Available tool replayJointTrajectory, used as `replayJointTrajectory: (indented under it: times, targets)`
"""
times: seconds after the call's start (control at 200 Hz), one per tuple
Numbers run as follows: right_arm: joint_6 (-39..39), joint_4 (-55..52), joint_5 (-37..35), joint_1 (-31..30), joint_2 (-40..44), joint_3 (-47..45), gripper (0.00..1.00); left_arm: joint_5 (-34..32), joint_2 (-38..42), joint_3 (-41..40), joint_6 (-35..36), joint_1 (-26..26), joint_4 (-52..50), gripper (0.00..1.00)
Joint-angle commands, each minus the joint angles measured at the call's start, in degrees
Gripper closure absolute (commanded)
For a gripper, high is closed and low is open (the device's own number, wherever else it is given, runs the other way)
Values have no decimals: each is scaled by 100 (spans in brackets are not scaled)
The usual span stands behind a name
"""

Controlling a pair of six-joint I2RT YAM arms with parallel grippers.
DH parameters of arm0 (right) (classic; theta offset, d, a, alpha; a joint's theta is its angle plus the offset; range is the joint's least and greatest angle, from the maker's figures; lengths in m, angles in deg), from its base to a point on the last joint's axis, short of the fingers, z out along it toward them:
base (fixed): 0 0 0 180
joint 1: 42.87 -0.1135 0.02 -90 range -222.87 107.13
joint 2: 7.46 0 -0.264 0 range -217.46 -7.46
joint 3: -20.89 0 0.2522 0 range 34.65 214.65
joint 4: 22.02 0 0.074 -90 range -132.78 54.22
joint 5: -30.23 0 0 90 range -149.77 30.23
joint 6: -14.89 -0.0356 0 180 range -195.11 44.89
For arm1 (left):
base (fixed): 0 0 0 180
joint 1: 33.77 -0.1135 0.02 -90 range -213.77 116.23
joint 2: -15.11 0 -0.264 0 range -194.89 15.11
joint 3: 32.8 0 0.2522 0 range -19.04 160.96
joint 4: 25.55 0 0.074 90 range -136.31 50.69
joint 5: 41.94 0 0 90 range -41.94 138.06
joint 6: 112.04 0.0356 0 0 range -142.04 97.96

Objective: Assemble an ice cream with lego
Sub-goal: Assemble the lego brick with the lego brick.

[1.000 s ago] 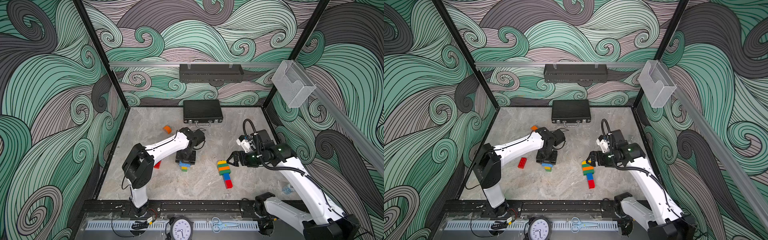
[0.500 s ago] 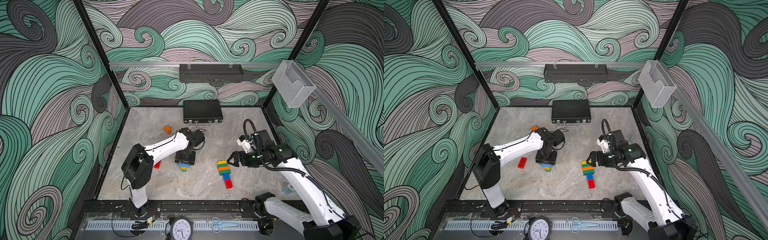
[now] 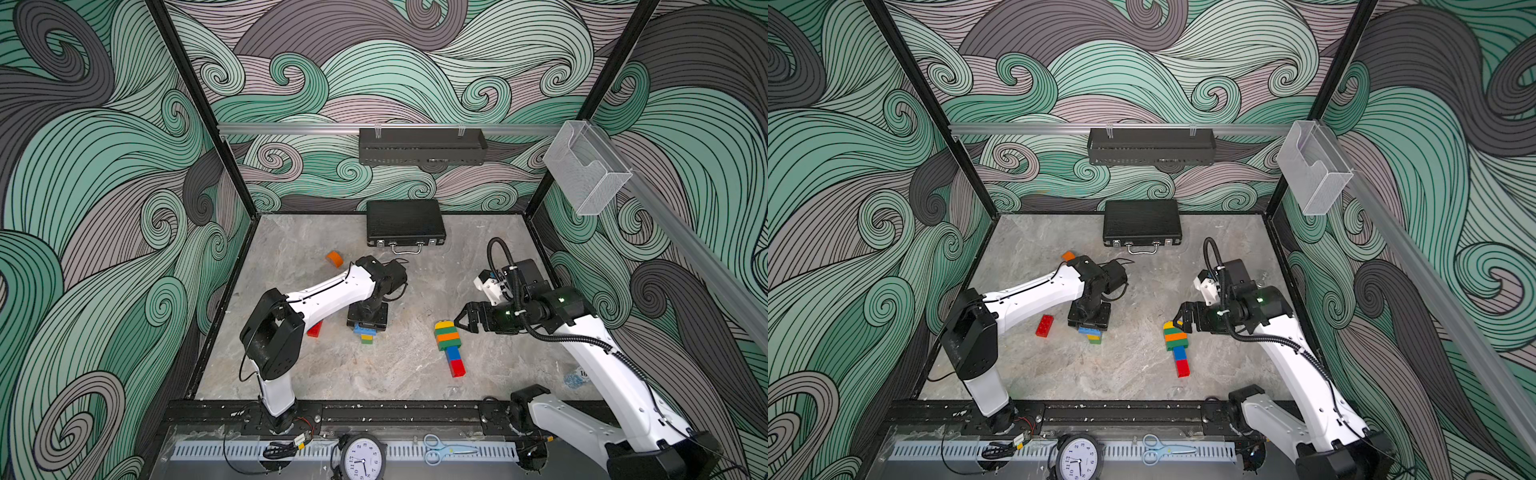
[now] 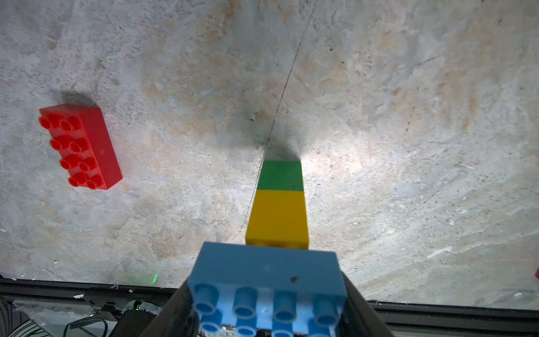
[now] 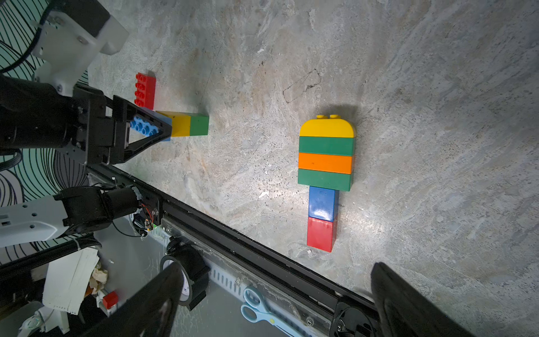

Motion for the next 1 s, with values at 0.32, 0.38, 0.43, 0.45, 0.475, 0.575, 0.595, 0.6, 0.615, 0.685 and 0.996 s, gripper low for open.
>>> replayJointTrajectory:
  times: [0.32, 0.38, 0.43, 0.45, 0.475, 0.575, 0.595, 0.6, 0.615, 0.685, 0.996]
  targets:
    - [20, -157, -30, 29, -43, 256, 1, 221, 102, 71, -292, -7, 155, 98]
    - [20, -156, -22, 22, -51, 248, 1, 59, 160, 149, -309, -10, 55, 98]
    - [29, -156, -18, 26, -60, 253, 1, 23, 129, 192, -306, -18, -7, 98]
    - [29, -156, -13, 27, -75, 254, 1, 22, 117, 202, -307, -18, -29, 98]
    - [43, -156, -8, 22, -85, 258, 1, 35, 102, 213, -302, -18, -42, 98]
    - [38, -156, -8, 24, -99, 282, 1, 83, 155, 226, -307, -10, 31, 98]
    - [42, -160, -12, 29, -96, 281, 1, 83, 162, 229, -307, -10, 43, 98]
    - [40, -158, -15, 28, -96, 282, 1, 83, 165, 234, -307, -10, 44, 98]
    - [38, -160, -16, 27, -91, 276, 1, 77, 173, 247, -307, -10, 40, 98]
    - [39, -156, -8, 27, -78, 257, 1, 57, 218, 267, -283, -10, 72, 98]
    - [20, -156, -2, 27, -96, 271, 1, 118, 200, 141, -115, -6, 26, 98]
